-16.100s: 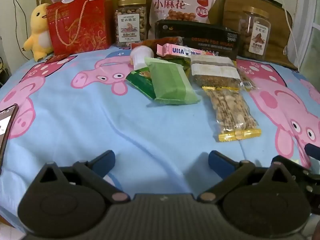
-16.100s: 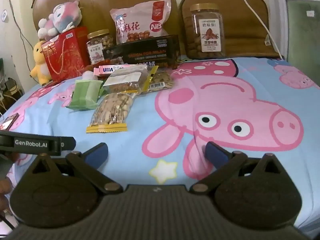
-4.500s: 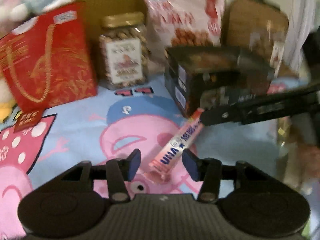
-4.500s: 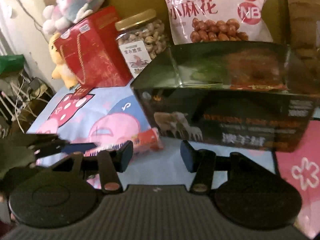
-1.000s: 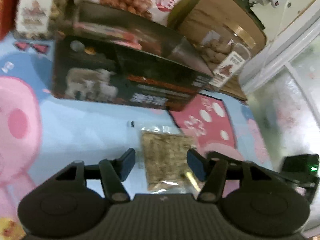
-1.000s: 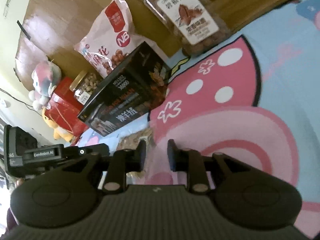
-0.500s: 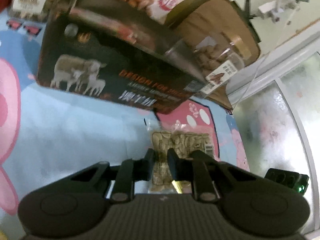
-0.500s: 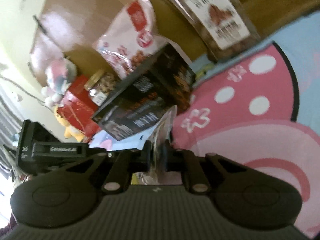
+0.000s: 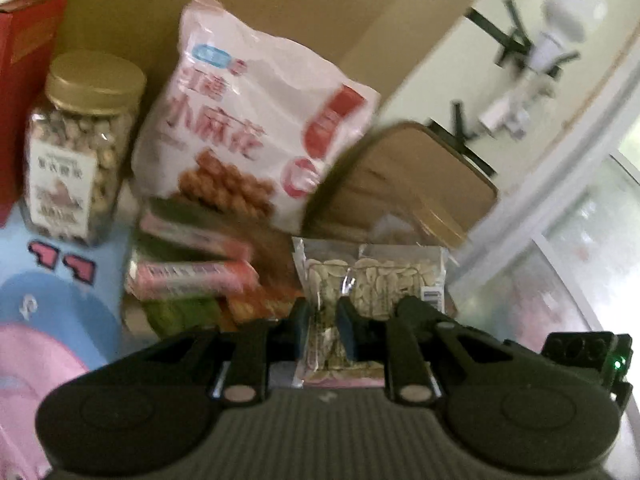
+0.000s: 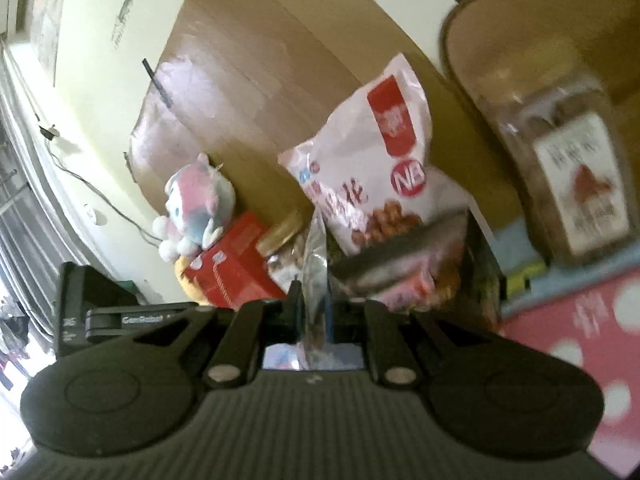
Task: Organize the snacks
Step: 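Carry the clear nut bag into the dark box and release it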
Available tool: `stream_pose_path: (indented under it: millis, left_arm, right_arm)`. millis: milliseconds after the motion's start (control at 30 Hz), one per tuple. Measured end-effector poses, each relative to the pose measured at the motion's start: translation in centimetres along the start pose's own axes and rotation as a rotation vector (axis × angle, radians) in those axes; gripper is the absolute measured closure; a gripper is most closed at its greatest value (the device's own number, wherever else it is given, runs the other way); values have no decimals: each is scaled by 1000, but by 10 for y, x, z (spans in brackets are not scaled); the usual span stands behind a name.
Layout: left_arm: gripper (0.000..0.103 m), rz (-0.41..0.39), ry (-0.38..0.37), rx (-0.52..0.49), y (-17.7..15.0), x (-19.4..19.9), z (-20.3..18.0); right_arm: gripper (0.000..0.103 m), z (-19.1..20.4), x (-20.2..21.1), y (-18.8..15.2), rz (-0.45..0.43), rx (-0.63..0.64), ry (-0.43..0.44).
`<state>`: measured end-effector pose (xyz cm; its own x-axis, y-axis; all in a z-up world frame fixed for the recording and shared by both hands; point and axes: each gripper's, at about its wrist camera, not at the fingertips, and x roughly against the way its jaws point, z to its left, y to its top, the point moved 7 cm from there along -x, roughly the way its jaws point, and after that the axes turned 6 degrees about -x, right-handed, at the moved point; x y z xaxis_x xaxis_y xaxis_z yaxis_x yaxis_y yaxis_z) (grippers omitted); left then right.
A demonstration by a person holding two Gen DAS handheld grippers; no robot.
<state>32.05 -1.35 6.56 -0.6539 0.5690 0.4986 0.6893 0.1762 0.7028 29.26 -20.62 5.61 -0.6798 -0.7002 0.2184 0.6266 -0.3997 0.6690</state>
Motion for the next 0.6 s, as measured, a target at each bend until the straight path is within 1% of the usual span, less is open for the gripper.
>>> stream_pose_path:
  millis: [133,200,267,333,433,467,500,567,600]
  left_arm:
    - [87,5,79,20,12,-23,26]
    - [87,13,107,16,13,-32,35]
    - [87,24,136,2,11,-43,42]
    - [86,39,154,5,8,-51,48]
    - [87,41,150,1,4,-54,50]
    - [87,38,148,2,4,-53,49]
    - [87,34,143,-1,3,-51,48]
    - [87,22,140,-7,4,-44,44]
    - [87,14,131,-8,3,-38,41]
  right_arm:
    - [89,-14,-36,6,26,10,-32]
    - [86,-22,-51,4,34,18,-69]
    - [86,-26,-63,2,45,49,-100]
    - [82,-29,-70,1,51,98,-151]
    - [69,-29,-75,-2,27,233,-291]
    - [50,-29,-73,-2,10,262,-332]
    - [38,-29,-68,-1,-23,283,-362]
    - [37,-24,-54,3,-106,316,-399]
    - [37,-22,-48,5,-130,323,-405]
